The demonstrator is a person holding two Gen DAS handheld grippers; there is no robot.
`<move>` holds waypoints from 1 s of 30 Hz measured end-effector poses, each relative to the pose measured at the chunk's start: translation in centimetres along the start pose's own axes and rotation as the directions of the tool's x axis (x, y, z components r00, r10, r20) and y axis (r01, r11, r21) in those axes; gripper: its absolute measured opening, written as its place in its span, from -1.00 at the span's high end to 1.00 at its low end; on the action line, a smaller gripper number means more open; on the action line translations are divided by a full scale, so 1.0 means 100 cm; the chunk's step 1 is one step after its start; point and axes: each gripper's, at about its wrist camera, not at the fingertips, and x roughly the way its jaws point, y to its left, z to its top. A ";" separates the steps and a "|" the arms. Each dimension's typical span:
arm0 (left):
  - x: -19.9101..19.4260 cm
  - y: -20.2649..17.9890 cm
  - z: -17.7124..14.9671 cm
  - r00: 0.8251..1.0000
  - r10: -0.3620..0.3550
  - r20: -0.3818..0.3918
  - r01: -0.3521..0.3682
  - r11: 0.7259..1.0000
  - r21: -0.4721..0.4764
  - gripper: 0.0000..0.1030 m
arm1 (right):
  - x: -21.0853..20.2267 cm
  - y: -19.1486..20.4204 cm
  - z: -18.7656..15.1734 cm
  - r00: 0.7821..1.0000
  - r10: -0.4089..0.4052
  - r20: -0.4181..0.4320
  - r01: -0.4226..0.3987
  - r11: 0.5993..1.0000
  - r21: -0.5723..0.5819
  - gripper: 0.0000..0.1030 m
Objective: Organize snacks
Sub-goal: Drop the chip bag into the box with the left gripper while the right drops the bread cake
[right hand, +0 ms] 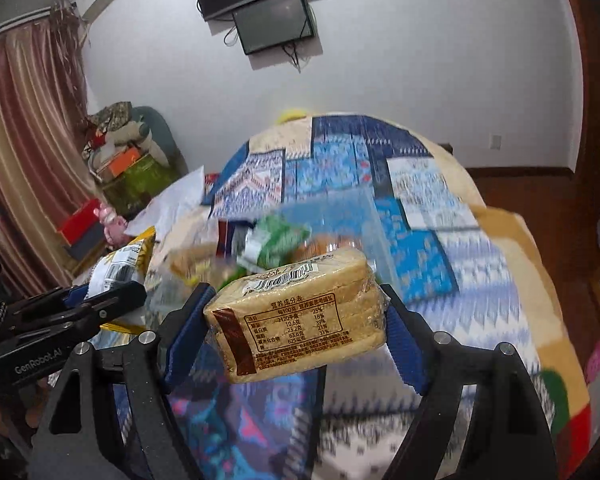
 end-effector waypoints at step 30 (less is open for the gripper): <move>0.059 0.016 0.018 1.000 -0.008 0.002 0.008 1.000 -0.012 -0.28 | 0.065 -0.016 0.011 0.996 -0.044 -0.083 0.043 0.999 -0.018 -0.56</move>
